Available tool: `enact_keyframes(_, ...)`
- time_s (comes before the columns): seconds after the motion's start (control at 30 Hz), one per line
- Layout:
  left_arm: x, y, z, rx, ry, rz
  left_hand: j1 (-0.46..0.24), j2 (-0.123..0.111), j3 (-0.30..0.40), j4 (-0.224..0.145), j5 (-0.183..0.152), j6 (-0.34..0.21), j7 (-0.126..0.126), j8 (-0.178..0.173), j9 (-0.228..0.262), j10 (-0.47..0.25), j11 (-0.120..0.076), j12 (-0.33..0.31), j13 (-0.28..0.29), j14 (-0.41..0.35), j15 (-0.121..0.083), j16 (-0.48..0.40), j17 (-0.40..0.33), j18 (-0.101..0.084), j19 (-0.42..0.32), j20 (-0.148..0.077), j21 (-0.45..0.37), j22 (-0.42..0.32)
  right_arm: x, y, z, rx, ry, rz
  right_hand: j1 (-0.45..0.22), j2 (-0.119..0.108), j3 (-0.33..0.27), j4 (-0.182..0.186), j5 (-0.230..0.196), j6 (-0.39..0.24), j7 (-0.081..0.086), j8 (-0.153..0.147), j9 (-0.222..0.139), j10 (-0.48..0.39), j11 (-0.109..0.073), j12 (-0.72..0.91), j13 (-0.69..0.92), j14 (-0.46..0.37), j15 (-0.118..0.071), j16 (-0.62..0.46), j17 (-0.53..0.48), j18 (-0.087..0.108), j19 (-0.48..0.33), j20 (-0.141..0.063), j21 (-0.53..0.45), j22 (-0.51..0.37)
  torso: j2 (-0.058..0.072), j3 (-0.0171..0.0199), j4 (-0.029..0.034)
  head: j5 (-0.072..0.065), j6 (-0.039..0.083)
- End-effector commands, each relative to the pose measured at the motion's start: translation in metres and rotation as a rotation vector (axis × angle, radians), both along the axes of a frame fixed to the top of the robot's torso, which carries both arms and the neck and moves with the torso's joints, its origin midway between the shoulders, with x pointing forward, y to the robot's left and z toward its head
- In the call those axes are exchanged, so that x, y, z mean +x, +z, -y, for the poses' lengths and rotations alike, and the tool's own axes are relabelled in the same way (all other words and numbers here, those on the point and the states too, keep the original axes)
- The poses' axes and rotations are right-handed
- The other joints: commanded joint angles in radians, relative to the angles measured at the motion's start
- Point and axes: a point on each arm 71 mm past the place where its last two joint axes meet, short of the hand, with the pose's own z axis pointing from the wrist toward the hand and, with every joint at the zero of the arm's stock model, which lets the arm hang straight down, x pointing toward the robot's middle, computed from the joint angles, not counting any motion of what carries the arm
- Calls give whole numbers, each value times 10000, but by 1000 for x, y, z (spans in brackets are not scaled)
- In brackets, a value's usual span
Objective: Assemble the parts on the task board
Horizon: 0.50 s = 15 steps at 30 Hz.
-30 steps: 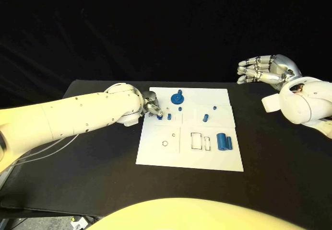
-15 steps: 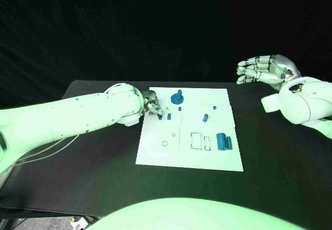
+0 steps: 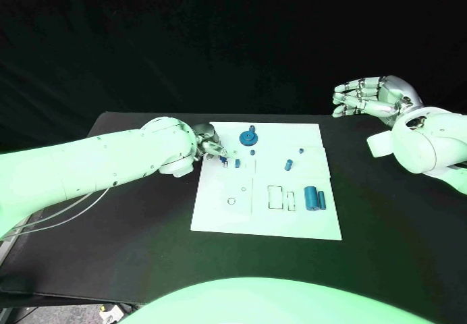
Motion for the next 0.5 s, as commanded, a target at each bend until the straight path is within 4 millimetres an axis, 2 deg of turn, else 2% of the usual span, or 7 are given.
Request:
enact_keyframes(0.03,1,1,2,-10,-15,179,343,797,66,174,111,1355,-442,1609,812,663,-219,100,156,1065,-118,183,2692,-356,130,-6,245,205,0,0,-1,19,45,14,22,135,223,17,186,96,313,-159,-66,124,-39,-104,-70,128,-43,-158,-58,272,161,5,-39,-67,-6,-2,3,13,-2)
enact_keyframes(0.3,2,0,5,198,78,605,349,838,72,213,87,1363,-434,1610,799,674,-216,116,186,1067,-124,185,2697,-362,148,-11,265,228,0,0,-1,26,56,15,22,135,223,17,186,96,313,-159,-66,124,-39,-104,-70,128,-43,-158,-58,272,161,5,-39,-67,-2,2,-11,40,23)
enact_keyframes(0.5,2,-1,7,393,84,660,333,840,53,244,40,1372,-431,1616,793,690,-214,138,221,1066,-125,184,2695,-366,163,-14,280,244,0,0,-1,22,65,17,22,135,223,17,186,96,313,-159,-66,124,-39,-104,-70,128,-43,-158,-58,272,161,5,-39,-67,-3,5,-10,37,-21)
